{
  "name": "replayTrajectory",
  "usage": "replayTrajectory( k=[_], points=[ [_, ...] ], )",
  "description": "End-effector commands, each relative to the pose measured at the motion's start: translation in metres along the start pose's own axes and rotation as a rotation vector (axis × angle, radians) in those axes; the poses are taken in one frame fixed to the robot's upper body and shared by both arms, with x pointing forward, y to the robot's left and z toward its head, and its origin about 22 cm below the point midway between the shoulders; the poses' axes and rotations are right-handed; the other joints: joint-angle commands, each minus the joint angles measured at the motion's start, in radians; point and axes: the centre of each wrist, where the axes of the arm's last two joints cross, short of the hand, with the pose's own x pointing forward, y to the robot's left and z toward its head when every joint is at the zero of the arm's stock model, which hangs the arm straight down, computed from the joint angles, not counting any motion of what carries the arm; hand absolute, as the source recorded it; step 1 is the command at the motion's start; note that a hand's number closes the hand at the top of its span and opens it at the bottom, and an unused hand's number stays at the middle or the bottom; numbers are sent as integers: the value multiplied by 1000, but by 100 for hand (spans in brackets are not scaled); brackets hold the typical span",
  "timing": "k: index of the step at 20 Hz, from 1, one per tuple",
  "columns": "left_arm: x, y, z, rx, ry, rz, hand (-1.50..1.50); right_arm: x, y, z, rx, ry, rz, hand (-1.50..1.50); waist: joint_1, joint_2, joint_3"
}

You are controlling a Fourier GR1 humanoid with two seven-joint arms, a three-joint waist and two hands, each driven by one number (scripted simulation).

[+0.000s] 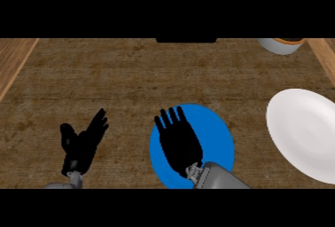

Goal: Pick the squash from the plate and place it in the plate

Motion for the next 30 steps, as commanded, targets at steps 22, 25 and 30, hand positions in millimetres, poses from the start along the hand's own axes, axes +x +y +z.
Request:
replayTrajectory(
  k=[22,25,30],
  points=[
    [-7,9,11,35,9,6,0,-46,34,-25,1,362,-202,150,-19,-1,2],
    [-2,14,10,38,3,14,0,-83,46,-17,-37,675,-490,150,-50,3,10],
    [-6,8,10,-6,21,-2,0,-63,5,-11,-442,807,-683,150,12,-4,3]
  ],
)
